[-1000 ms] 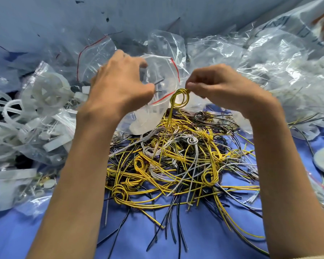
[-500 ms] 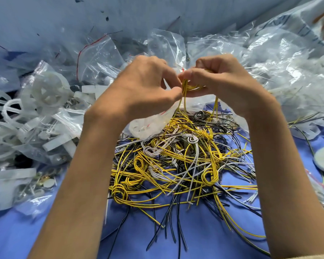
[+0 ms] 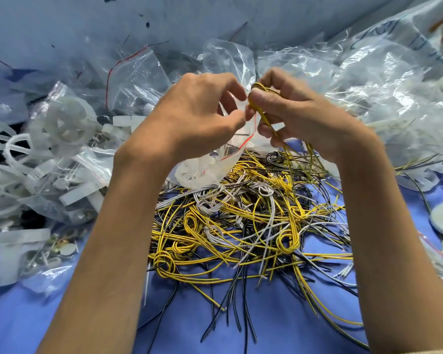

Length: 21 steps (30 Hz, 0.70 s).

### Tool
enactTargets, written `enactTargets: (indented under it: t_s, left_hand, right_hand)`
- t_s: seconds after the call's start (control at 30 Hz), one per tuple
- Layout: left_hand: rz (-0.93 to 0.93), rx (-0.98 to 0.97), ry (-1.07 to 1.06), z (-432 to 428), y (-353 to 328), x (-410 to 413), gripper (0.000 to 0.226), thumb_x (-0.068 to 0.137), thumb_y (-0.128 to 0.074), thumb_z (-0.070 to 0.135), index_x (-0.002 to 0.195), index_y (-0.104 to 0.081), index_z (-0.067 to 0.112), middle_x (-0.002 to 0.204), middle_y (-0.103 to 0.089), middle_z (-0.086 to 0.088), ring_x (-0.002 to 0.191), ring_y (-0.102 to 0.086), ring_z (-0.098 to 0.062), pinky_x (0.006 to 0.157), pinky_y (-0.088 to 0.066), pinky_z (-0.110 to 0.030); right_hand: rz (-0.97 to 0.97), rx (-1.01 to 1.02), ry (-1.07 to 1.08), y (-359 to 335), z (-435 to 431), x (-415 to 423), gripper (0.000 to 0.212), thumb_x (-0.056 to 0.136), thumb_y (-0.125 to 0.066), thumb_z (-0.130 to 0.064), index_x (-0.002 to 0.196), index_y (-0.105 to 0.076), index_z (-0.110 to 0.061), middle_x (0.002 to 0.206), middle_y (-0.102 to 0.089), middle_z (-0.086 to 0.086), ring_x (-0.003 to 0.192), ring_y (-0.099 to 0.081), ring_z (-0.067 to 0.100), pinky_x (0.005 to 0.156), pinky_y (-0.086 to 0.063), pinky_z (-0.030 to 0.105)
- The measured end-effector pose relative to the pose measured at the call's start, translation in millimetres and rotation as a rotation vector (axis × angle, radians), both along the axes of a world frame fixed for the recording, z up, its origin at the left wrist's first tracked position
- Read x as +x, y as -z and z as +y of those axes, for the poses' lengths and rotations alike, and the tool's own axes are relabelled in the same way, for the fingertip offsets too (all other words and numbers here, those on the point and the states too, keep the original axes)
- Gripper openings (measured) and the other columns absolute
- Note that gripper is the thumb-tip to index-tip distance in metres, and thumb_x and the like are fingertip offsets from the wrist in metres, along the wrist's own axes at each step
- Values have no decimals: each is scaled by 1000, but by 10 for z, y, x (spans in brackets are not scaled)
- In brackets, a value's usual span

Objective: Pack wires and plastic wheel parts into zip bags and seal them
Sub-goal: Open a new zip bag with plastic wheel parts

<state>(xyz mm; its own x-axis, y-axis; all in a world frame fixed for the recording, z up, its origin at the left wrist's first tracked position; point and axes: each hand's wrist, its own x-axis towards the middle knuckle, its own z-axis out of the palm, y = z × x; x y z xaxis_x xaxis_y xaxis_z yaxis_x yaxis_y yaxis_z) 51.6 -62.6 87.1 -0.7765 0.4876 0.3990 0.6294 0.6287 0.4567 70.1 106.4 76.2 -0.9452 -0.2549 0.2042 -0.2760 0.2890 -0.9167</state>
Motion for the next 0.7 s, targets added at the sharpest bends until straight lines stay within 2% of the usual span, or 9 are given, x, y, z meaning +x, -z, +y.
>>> enactTargets:
  t_s: [0.2,0.33,0.4,0.53,0.63,0.7]
  left_hand:
    - [9,-5,2,-10,-4,0,23,87,-62,28,109,-62,26,81,-58,20,79,-61,-6,78,-52,-33]
    - [67,3,-35,-14,8,-17,18,89,-61,34,103,-67,27,79,-59,14,80,-61,-14,77,-53,-38]
    - [104,11,-59,-22,10,-28,15,87,-62,37,95,-70,27,78,-59,11,80,-60,-17,76,-53,-39]
    - [142,-23,-120,-31,20,-49,29,73,-57,45,87,-74,26,77,-59,7,81,-60,-23,76,-52,-39]
    - [198,-22,-200,-49,34,-86,25,74,-64,45,88,-75,27,78,-57,4,79,-60,-25,75,-50,-35]
    - [231,-15,-242,-75,41,-107,22,77,-68,42,90,-76,27,79,-55,5,78,-58,-23,74,-49,-34]
  right_hand:
    - [96,180,3,-2,1,-19,14,100,-43,-27,87,-47,-26,77,-60,-1,50,-50,11,45,-40,20]
    - [90,190,0,-5,15,-9,15,99,-45,-33,85,-49,-28,69,-63,0,48,-46,12,44,-36,21]
    - [74,176,-1,-1,19,-6,14,99,-44,-34,87,-49,-28,71,-64,4,48,-46,13,45,-36,20]
    - [70,277,45,-1,48,-9,14,98,-45,-37,90,-50,-27,80,-70,4,52,-53,13,48,-40,24]
    - [63,339,112,-26,135,-3,24,97,-44,-41,89,-61,-27,78,-68,1,51,-54,11,54,-42,28]
    - [54,360,164,-52,209,13,32,96,-43,-46,87,-67,-26,72,-69,1,49,-52,8,54,-43,25]
